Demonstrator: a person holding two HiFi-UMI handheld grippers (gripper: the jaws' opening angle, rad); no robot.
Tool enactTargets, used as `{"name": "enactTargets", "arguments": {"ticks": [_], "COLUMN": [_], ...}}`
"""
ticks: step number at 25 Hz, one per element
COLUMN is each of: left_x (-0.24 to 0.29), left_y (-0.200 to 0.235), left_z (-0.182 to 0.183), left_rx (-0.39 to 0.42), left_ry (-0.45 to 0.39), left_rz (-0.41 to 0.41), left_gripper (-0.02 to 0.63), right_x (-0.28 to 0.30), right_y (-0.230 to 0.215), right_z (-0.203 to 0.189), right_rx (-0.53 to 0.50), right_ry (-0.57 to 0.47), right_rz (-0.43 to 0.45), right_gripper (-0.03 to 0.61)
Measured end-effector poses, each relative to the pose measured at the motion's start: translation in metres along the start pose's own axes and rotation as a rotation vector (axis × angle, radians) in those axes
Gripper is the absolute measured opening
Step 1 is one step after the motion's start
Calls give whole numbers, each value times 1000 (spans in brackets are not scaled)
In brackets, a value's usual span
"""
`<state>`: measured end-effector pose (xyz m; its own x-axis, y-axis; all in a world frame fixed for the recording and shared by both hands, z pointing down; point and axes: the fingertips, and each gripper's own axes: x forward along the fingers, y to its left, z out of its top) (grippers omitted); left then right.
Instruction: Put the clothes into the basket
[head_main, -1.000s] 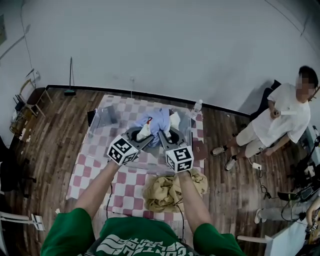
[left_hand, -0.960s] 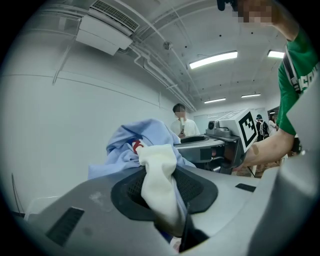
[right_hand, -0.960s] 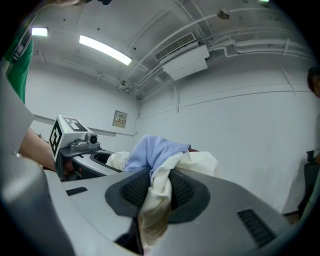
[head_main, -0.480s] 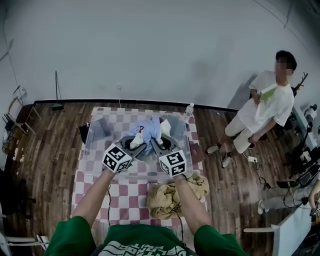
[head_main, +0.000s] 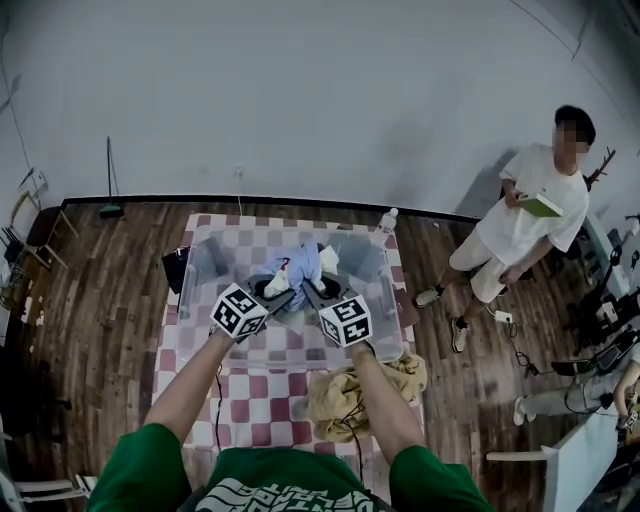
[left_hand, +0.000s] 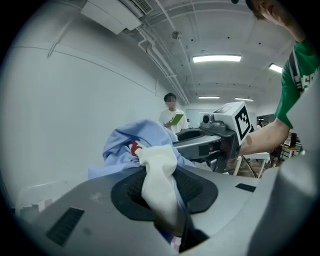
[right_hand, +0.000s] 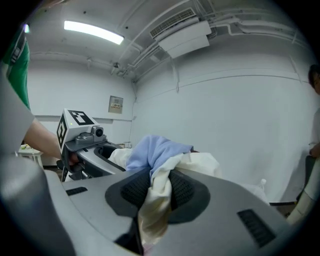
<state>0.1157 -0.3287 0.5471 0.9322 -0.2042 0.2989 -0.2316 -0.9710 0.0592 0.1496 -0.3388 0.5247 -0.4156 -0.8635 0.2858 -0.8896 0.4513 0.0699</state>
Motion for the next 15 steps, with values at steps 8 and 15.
{"name": "enactTargets", "arguments": {"ticks": [8, 15], "left_x": [20, 41], "left_y": [24, 35], "left_z": [-56, -105], "left_rx": [-81, -140], "left_ry": [101, 202], "left_rz": [-52, -96], "left_gripper": [101, 101], "right_x": [41, 68], "right_y": [-2, -6], "right_z": [-55, -107], "right_rx": [10, 32], "right_ry": [151, 284], "right_rz": [58, 121], "right_gripper": [92, 91]}}
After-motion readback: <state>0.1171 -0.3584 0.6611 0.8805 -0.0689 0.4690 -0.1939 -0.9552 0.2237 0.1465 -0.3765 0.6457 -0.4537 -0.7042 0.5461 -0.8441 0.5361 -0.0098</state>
